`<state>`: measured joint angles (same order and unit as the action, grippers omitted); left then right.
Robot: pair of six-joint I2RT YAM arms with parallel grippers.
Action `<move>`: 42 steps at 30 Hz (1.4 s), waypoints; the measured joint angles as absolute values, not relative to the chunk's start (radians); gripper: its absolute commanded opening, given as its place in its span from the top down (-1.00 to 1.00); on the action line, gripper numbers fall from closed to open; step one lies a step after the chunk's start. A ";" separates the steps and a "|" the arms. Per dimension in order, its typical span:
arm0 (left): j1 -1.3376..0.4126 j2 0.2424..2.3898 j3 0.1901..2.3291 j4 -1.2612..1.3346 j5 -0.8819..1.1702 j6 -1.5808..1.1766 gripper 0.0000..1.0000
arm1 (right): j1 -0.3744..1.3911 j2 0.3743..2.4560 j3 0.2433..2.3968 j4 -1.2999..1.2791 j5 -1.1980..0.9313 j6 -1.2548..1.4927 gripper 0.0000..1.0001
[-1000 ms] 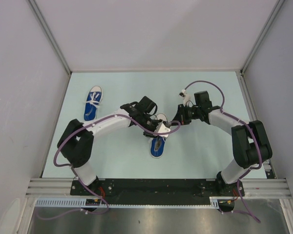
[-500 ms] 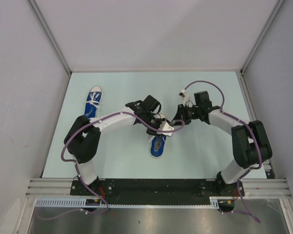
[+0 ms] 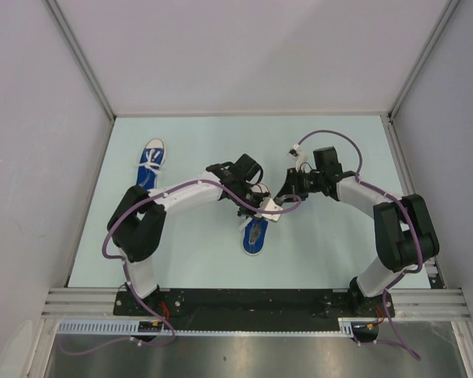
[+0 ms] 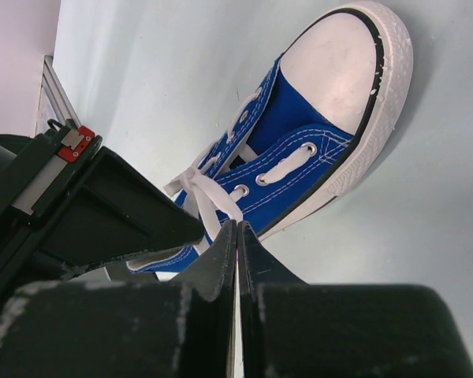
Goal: Tie the shoes
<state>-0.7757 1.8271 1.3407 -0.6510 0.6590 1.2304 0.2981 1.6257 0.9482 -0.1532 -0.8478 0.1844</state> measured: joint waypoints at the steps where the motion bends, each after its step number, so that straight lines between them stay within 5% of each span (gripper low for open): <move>1: -0.776 1.827 1.343 -0.661 0.663 1.231 1.00 | 0.298 1.626 0.948 -0.150 -0.848 0.186 1.00; 28: -0.778 1.735 1.251 -0.769 0.752 1.235 1.00 | 0.305 1.644 0.948 -0.139 -0.873 0.192 1.00; 37: -0.778 1.718 1.225 -0.799 0.765 1.241 1.00 | 0.306 1.647 0.948 -0.146 -0.884 0.186 0.26; 42: -0.778 1.717 1.222 -0.821 0.768 1.244 1.00 | 0.299 1.662 0.956 -0.157 -0.884 0.169 0.08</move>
<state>-0.7784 1.7168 1.2224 -0.8211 0.7685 1.2442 0.2985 1.6615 0.9558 -0.1570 -0.8845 0.1692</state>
